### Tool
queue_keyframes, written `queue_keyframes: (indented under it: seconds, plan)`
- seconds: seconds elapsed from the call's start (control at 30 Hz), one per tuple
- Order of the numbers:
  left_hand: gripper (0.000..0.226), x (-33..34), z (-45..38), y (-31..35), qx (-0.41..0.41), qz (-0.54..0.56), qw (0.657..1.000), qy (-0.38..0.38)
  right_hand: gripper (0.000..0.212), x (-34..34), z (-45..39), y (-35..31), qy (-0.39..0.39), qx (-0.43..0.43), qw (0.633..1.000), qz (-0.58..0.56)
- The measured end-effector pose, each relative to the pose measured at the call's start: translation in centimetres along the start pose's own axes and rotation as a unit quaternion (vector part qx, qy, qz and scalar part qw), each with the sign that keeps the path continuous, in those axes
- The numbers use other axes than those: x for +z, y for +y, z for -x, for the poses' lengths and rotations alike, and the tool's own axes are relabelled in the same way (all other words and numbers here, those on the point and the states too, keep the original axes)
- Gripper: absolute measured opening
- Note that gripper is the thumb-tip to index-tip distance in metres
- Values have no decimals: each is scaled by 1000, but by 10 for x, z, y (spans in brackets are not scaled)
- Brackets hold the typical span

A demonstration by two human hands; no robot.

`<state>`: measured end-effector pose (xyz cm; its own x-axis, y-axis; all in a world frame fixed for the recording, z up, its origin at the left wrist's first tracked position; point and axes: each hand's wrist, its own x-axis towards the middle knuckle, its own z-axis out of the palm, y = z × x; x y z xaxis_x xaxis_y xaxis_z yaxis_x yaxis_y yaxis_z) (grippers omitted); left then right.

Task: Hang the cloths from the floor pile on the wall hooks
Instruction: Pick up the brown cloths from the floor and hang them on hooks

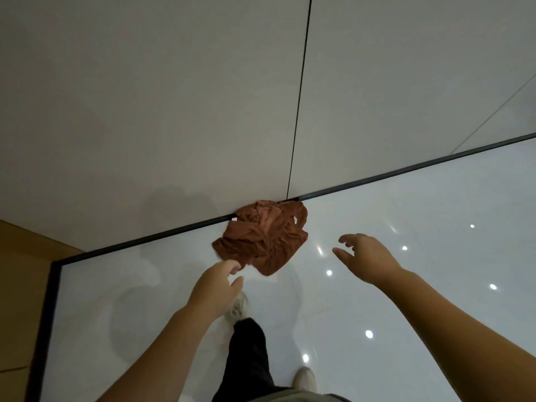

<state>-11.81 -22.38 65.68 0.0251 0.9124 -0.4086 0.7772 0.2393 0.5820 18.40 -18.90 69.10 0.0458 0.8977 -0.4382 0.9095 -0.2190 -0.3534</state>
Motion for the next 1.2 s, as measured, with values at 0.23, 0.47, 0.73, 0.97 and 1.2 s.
queue_keyframes:
  seconds: [0.23, 0.47, 0.73, 0.97, 1.2]
  plan:
    - [35, -39, -146, -13, -2, 1, 999, -38, 45, 7, -112, -46, -46, 29, 998, 14]
    - [34, -21, -269, -56, -43, -39, 995, -86, 41, 62, -241, -66, -145, 38, 989, 22]
    - [34, 113, -380, -155, -122, -20, 988, -96, 34, 227, -418, -20, -255, -21, 964, 74]
    - [31, 230, -465, -265, -147, -40, 982, -114, 36, 416, -541, 29, -283, -32, 956, 69]
    - [29, 285, -495, -331, -113, -31, 987, -109, 25, 534, -586, 44, -226, 15, 973, 49]
